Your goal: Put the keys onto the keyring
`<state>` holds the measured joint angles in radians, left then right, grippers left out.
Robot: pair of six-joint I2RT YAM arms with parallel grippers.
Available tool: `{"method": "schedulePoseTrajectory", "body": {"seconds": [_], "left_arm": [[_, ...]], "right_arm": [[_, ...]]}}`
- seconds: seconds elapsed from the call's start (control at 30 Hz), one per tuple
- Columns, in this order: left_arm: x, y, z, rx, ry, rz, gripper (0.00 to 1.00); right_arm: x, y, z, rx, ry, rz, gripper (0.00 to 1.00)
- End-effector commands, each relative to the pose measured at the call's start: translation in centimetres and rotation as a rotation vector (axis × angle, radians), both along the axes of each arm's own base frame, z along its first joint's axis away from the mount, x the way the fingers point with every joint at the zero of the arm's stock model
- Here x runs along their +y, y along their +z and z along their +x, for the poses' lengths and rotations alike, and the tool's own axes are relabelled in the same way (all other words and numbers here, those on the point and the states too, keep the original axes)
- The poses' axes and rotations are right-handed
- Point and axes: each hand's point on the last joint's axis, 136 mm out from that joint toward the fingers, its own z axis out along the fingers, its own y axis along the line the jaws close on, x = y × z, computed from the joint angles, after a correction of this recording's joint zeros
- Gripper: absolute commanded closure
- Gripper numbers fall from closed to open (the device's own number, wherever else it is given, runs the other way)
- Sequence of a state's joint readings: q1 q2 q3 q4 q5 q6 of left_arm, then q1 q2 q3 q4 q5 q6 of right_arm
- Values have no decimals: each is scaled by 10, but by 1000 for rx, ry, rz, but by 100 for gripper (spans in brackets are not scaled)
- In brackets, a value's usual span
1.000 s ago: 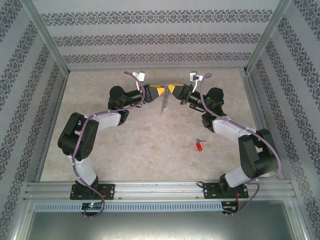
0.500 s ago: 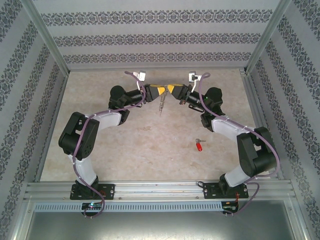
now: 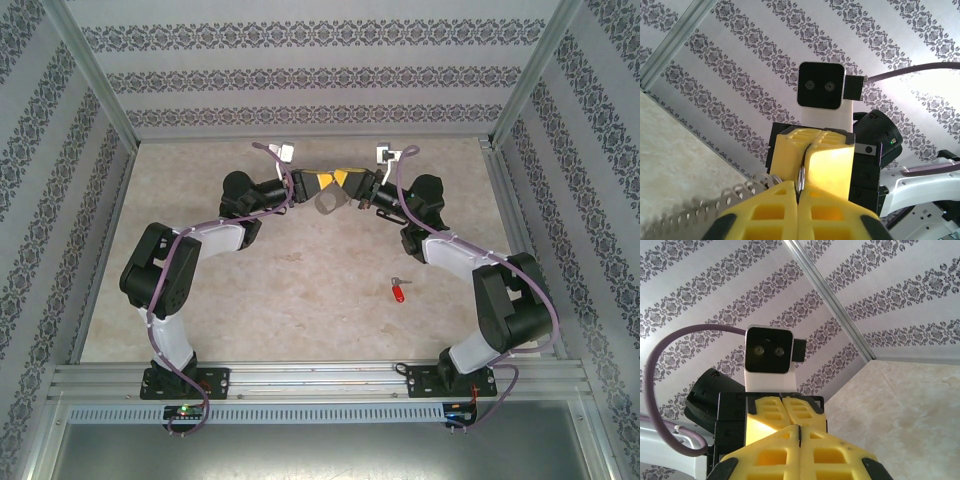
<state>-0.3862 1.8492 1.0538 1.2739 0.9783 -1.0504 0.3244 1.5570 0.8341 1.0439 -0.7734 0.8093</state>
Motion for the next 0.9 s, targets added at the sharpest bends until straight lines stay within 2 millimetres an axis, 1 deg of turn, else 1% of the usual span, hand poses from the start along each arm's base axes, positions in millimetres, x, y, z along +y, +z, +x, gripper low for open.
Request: {"method": "schedulePoseTrajectory", "body": {"seconds": [0.0,0.03,0.13,0.17,0.3,0.47,0.57,0.67,0.87], "left_arm": [[-3,18,-7,-98,-14,-28,100],[-3,17,-7,-98,-11,-20,100],[-3,13,-6,-108,5,26,100],[-4,12,-7,-117,9,46,100],[-3,6,-7,-150,36,137,100],[-3,-5,-6,-174,58,269,100],[-2,-10,-7,-197,69,356,100],[-3,-13,-11,-220,64,423,100],[-8,-10,-19,-242,24,475,100]], "right_arm": [[0,18,-4,-62,5,21,100],[-4,17,-3,-58,-7,22,92],[-20,16,0,-44,-49,28,77],[-24,16,1,-41,-60,30,74],[-36,14,-2,-27,-80,18,66],[-37,5,-8,-3,-57,-10,53],[-33,-2,-13,14,-16,-29,49],[-28,-7,-16,23,30,-40,49],[-17,-3,-21,-4,97,-50,51]]}}
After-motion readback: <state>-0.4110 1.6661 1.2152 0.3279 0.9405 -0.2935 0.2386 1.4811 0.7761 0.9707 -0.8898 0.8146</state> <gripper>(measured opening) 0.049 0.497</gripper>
